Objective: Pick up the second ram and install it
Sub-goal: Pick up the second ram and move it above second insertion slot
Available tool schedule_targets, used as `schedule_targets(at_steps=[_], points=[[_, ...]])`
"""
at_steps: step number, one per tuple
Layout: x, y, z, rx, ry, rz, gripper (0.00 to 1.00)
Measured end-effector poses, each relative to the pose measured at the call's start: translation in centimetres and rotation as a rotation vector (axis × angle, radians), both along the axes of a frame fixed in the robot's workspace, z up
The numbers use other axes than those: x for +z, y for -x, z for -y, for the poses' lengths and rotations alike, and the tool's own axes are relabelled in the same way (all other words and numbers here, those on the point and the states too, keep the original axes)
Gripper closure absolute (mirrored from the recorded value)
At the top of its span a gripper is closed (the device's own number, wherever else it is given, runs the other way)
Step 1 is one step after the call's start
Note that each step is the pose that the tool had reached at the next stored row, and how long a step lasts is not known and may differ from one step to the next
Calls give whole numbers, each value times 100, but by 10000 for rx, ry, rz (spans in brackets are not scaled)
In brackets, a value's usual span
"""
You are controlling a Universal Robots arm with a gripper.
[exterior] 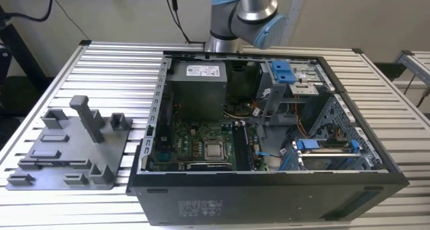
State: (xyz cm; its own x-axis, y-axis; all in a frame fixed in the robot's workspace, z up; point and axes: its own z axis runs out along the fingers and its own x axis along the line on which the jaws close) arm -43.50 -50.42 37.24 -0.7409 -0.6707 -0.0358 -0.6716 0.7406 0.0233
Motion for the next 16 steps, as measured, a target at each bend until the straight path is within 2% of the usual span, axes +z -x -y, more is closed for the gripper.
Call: schedule_targets(at_steps=[3, 6, 16], points=[[-23, 0, 0, 556, 3, 87, 89], [-41, 0, 0, 1090, 4, 132, 89], [-90, 0, 0, 2916, -8, 155, 89]])
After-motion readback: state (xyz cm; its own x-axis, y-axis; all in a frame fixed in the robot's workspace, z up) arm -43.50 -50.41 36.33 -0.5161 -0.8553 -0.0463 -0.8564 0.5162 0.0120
